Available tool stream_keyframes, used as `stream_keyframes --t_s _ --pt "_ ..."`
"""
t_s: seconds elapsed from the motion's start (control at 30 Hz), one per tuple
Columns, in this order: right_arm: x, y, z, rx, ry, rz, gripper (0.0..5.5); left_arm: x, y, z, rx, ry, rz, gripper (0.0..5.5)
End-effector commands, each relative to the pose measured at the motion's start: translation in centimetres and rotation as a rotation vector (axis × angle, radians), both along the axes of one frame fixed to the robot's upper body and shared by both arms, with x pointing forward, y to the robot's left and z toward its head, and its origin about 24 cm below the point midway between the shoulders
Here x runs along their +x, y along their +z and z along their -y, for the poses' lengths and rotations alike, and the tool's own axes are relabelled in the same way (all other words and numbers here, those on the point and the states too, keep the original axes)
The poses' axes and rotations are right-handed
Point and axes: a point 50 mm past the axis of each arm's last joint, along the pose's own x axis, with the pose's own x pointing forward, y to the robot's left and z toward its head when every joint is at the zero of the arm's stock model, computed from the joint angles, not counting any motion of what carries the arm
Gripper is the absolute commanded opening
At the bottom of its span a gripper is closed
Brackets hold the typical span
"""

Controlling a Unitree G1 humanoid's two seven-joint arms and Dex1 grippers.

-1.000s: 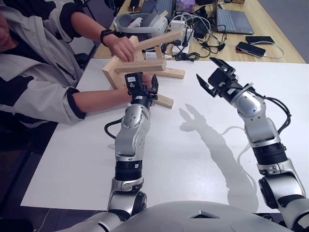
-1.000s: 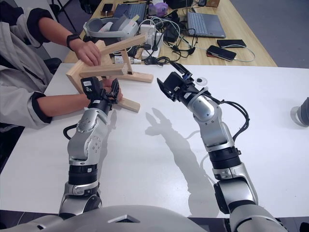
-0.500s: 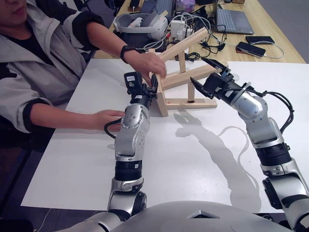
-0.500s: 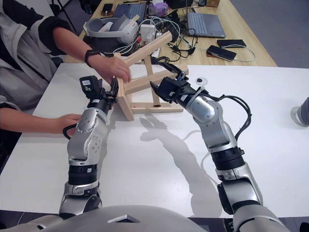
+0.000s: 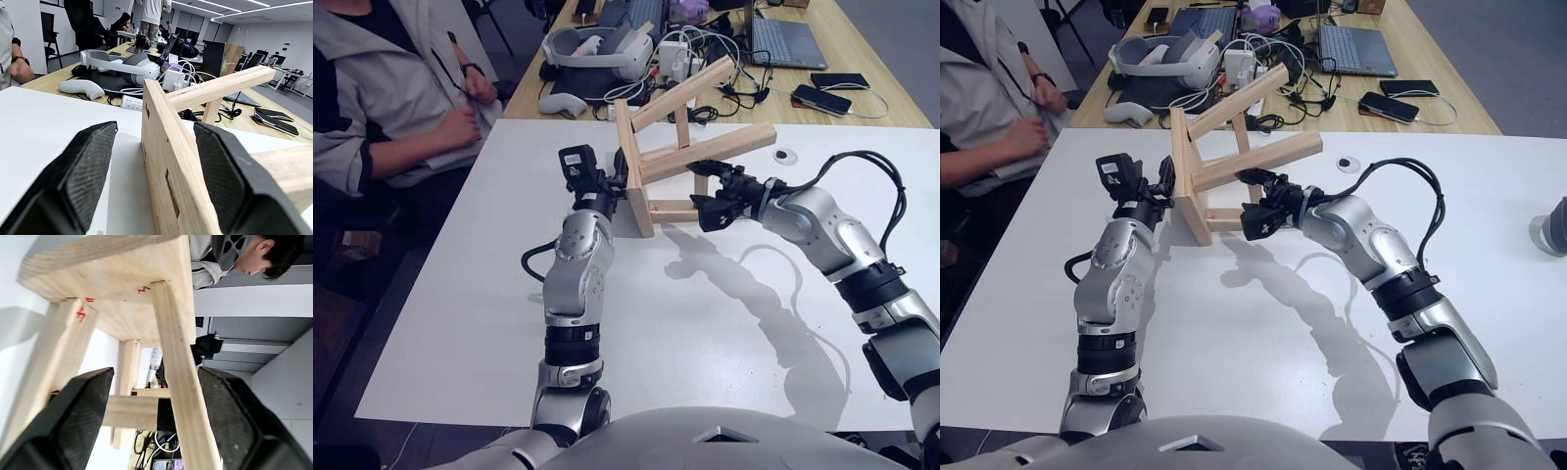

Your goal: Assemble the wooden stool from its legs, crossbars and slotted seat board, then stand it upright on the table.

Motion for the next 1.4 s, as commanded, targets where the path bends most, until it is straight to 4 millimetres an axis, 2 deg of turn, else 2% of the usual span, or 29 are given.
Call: stream_keyframes --t_s 0.03,0.27,0.57,0.73,0.97,1.1,1.2,1.4 --pt "1.1 0.6 -1.9 0.031 -0.007 0.085 3.19 0.2 0.1 0.4 -0.023 -0.002 -0.006 2.92" --pt "2.3 -0.6 -2.8 0.001 -0.071 0.075 3.19 0.2 0.0 0.5 -0.027 -0.002 -0.01 2.92" --pt "3.0 -2.2 -3.0 0.028 -0.156 -0.007 1.79 0.2 0.0 0.5 -0.027 -0.002 -0.011 2.92" --pt "2.6 -2.4 -2.9 0.065 -0.178 -0.068 1.59 0.2 0.0 0.5 -0.026 -0.004 -0.012 2.92" --pt "2.4 -1.2 -1.4 0.251 -0.278 -0.172 1.59 0.3 0.2 -0.3 -0.064 0.046 -0.002 2.92" --pt "2.1 -0.7 -0.9 0.296 -0.292 -0.192 1.59 0.3 0.9 -2.3 -0.125 0.168 0.039 2.92" --pt "1.9 -0.5 -0.8 0.343 -0.299 -0.217 1.59 0.5 1.2 -3.3 -0.143 0.198 0.05 2.92" --pt "1.7 0.5 -0.8 0.644 -0.373 -0.374 1.59 0.4 1.4 -3.7 -0.129 0.193 0.053 2.92"
